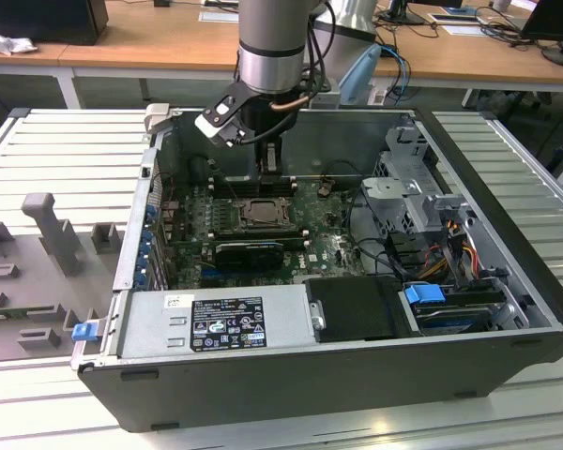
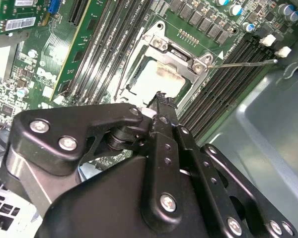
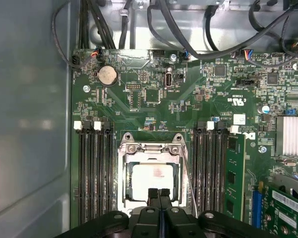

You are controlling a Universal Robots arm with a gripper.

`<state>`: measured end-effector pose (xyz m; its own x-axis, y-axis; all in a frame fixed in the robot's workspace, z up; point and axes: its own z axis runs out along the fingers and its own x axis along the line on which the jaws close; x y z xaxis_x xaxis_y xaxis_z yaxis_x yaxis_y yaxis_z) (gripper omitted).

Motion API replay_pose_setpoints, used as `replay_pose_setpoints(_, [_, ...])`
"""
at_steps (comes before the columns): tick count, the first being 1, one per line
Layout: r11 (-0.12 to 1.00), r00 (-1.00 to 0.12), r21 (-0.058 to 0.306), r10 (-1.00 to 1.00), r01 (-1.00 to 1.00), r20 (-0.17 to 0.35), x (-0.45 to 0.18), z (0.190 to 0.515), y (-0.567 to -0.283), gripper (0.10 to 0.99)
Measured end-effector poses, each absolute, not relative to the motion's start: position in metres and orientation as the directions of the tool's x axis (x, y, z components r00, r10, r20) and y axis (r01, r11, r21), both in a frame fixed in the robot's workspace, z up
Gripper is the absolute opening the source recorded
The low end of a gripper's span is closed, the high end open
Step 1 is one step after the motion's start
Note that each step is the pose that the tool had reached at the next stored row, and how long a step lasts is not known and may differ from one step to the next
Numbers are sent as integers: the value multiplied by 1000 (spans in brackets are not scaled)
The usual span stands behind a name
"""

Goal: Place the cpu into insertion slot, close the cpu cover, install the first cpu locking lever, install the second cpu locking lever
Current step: 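Install the first cpu locking lever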

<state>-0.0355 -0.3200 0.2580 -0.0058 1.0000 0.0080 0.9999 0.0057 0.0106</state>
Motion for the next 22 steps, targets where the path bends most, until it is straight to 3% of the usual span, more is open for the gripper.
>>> replay_pose_setpoints(22, [6, -6, 11, 1000, 1000, 8, -35, 287, -320, 106])
